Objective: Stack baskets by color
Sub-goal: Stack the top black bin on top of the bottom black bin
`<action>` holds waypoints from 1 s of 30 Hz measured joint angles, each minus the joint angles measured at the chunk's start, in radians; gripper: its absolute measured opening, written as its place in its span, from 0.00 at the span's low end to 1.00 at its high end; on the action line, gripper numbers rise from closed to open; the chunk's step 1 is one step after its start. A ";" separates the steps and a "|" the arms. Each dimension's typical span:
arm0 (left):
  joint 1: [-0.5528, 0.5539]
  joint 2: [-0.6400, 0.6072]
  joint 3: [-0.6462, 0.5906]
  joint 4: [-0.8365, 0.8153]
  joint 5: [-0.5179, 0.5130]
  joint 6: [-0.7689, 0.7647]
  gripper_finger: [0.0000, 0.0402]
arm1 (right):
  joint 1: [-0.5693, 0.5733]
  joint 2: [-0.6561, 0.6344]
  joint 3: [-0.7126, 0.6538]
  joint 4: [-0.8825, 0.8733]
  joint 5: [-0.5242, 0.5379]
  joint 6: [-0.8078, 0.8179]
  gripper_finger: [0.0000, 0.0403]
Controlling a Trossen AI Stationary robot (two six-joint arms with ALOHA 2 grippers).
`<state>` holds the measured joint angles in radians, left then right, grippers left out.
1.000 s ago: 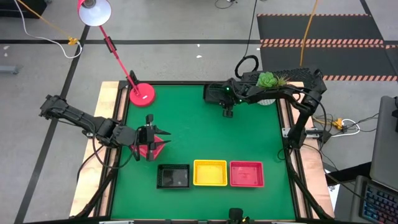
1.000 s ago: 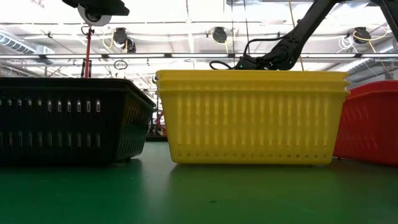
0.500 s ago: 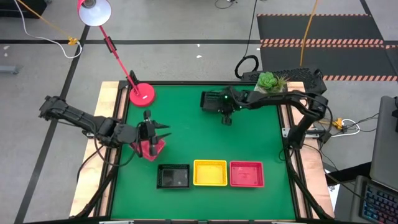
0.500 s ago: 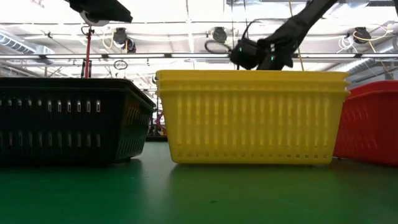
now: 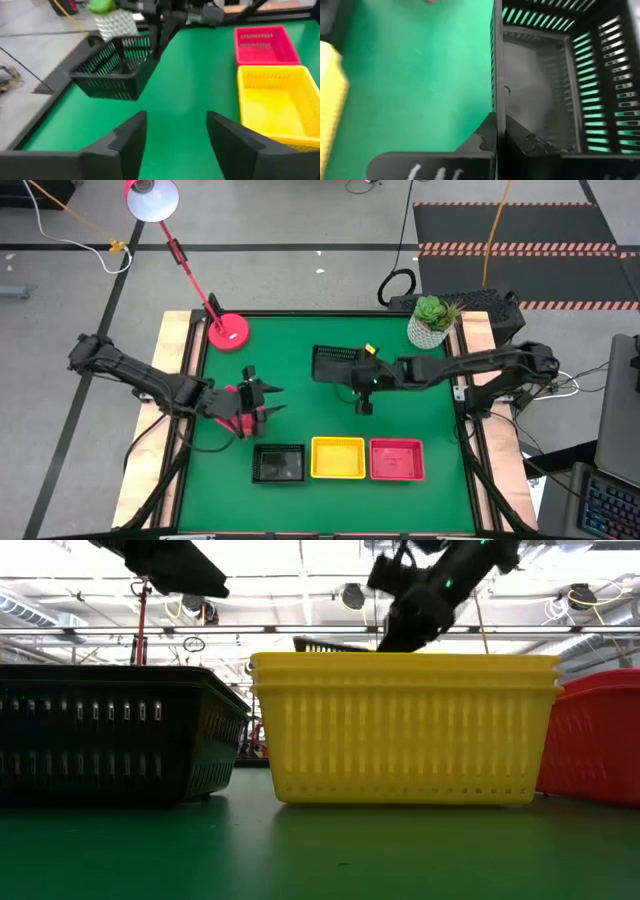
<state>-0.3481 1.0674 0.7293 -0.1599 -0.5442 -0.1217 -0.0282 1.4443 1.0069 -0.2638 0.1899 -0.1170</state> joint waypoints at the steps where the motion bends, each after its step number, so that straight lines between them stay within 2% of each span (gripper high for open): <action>1: 0.000 0.015 0.005 0.000 0.011 -0.006 0.55 | 0.020 -0.007 0.000 0.004 0.017 -0.007 0.00; 5: 0.000 0.076 0.061 0.001 0.044 -0.020 0.64 | 0.077 -0.029 0.000 -0.005 0.078 -0.007 0.00; 8: -0.001 0.125 0.116 0.001 0.047 -0.021 0.66 | 0.096 -0.033 0.000 -0.002 0.102 -0.007 0.00; 20: 0.013 0.366 0.352 -0.066 0.073 0.100 0.53 | 0.109 -0.029 0.000 0.004 0.098 0.012 0.00; 30: 0.089 0.457 0.378 -0.009 0.073 0.211 0.49 | 0.149 -0.028 0.000 0.028 0.098 0.012 0.00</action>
<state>-0.2592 1.5248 1.1069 -0.1686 -0.4709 0.0891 0.1212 1.4166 1.0069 -0.2355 0.2874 -0.1047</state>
